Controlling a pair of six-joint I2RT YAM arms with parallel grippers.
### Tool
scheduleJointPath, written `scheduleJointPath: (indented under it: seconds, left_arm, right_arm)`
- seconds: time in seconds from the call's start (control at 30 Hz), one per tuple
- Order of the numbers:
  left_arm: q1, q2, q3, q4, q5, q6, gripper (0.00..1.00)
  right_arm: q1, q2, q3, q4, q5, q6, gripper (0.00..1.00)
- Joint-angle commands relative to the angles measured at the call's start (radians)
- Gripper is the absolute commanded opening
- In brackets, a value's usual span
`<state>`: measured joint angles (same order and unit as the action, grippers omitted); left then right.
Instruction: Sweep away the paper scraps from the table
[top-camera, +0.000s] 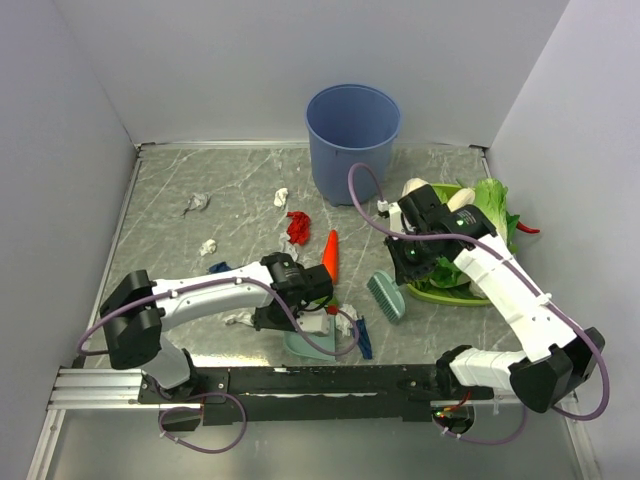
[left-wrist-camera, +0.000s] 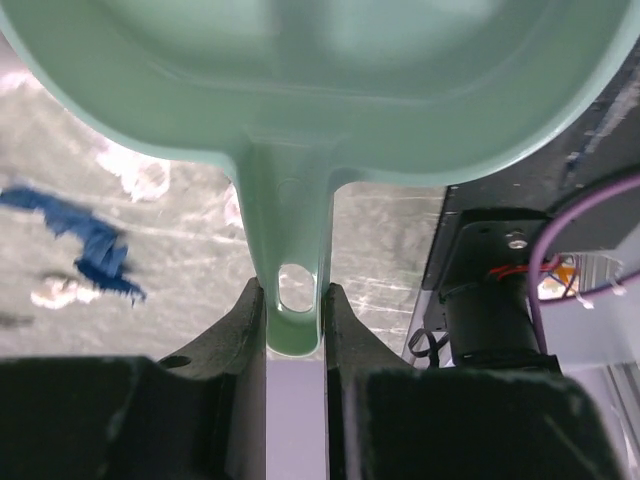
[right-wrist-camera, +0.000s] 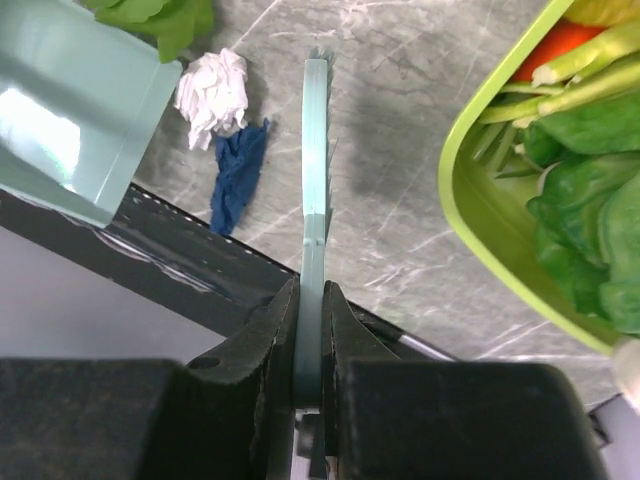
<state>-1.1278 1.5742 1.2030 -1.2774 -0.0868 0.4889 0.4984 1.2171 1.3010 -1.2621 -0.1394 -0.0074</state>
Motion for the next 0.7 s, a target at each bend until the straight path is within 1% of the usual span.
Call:
scheduleJointPath:
  seconds: [0.0, 0.13, 0.23, 0.4, 0.5, 0.6, 0.67]
  left_arm:
    - [-0.007, -0.066, -0.029, -0.01, -0.091, -0.064, 0.01]
    - [-0.012, -0.027, -0.043, 0.003, -0.11, -0.069, 0.01]
    - [-0.021, 0.018, -0.01, 0.006, -0.116, -0.072, 0.01]
    - [-0.05, 0.085, 0.046, 0.033, -0.142, -0.076, 0.01]
    - [-0.062, 0.132, 0.076, 0.039, -0.151, -0.076, 0.01]
    - [-0.075, 0.17, 0.119, 0.043, -0.154, -0.076, 0.01]
    - [-0.079, 0.185, 0.133, 0.047, -0.153, -0.073, 0.01]
  right_arm:
    - [-0.009, 0.01, -0.022, 0.021, -0.002, 0.11, 0.0]
    - [-0.034, 0.039, -0.019, 0.009, 0.017, 0.159, 0.0]
    - [-0.058, 0.047, -0.017, 0.001, 0.038, 0.204, 0.0]
    - [-0.06, 0.036, -0.055, -0.01, 0.06, 0.241, 0.0]
    - [-0.06, 0.042, -0.083, -0.002, 0.031, 0.251, 0.0]
    - [-0.054, 0.065, -0.124, 0.01, -0.029, 0.282, 0.0]
    - [-0.049, 0.093, -0.121, 0.026, -0.095, 0.288, 0.0]
